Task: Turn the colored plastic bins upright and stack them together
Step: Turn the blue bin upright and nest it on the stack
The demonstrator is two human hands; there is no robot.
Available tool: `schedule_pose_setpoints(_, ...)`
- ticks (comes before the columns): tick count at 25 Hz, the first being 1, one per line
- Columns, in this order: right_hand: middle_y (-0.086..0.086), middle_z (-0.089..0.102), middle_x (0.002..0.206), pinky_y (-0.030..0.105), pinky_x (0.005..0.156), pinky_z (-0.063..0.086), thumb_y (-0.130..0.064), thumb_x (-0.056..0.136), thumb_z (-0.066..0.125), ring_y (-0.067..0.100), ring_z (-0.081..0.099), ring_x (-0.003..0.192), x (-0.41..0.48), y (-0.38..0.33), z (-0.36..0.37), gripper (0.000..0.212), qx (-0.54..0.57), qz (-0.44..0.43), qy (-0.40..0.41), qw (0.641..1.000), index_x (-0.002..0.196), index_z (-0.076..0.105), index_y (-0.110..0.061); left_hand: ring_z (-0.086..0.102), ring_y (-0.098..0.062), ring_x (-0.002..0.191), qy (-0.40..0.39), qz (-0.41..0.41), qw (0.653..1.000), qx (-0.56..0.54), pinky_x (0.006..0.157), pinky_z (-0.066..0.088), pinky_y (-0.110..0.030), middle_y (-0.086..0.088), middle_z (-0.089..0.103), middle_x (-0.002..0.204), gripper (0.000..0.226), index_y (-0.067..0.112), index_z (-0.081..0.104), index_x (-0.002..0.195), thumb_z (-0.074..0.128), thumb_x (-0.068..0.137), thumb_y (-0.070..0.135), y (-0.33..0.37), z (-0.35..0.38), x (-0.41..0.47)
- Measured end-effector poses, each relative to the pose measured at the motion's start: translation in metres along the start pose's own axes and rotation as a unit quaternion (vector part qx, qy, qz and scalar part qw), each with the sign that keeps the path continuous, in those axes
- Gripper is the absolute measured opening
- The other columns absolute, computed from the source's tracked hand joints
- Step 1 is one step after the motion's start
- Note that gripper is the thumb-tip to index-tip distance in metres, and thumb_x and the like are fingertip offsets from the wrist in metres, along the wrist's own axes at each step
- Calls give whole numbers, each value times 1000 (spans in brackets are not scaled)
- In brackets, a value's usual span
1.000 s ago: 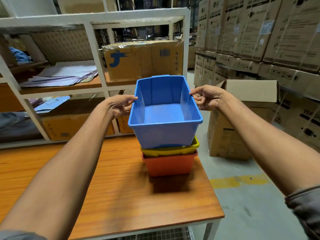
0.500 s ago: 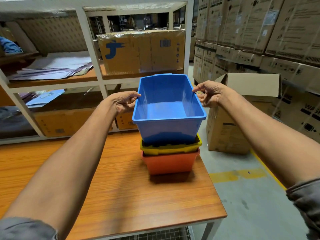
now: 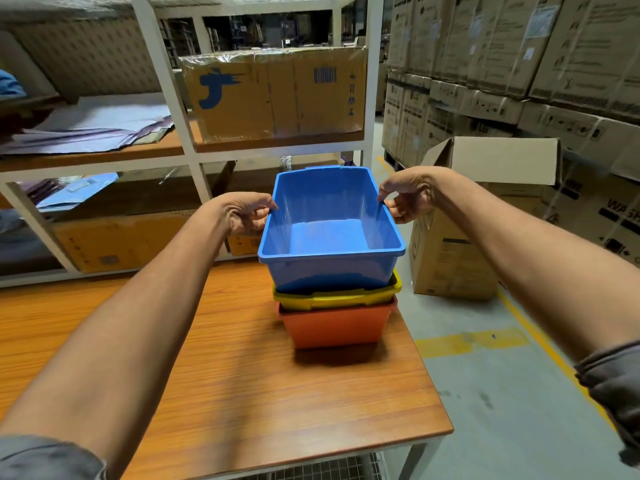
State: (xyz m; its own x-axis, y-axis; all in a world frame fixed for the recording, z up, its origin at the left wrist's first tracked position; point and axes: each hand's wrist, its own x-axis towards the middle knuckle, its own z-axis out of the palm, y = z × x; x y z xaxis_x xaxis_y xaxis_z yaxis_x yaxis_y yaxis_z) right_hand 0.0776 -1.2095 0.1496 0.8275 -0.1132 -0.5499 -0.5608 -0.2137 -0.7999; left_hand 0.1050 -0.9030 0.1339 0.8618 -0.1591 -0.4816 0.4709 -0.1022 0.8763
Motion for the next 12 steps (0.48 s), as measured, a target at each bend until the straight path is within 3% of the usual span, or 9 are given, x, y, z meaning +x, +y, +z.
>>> schedule_pose_setpoints(2,9,62,87,34,95,53,-7,100,49,19,61,90,5,0,0,15,-4,5,0,1000,112,56,-10,77,-20,74,2,-8,1000,6,56,64,-34,-7,71,104,24,11,59,115,61,93,3,0,-1,2)
schedule_pose_setpoints(6,9,64,90,34,91,55,-7,99,53,19,63,91,14,6,1,13,-1,16,5,1000,111,57,-9,72,-19,98,12,-28,1000,9,93,59,-34,-6,72,117,25,11,59,116,63,93,3,-4,-3,10)
schedule_pose_setpoints(7,8,63,89,33,89,56,-6,100,54,18,61,90,16,8,2,12,2,17,8,1000,110,58,-10,71,-19,100,16,-31,999,13,96,57,-34,-7,71,118,25,12,59,116,64,93,3,-6,-4,12)
schedule_pose_setpoints(11,6,57,84,30,80,54,-5,100,53,16,54,91,18,17,4,9,12,18,10,1000,105,58,-10,71,-16,86,25,-31,999,36,74,62,-30,-6,70,111,20,12,60,109,66,92,3,-14,-3,14)
schedule_pose_setpoints(12,6,56,83,30,82,54,-4,100,53,16,53,90,18,19,4,9,15,18,11,1000,104,58,-10,70,-15,84,29,-31,998,43,76,61,-30,-6,69,111,20,13,59,108,66,92,3,-15,-3,16)
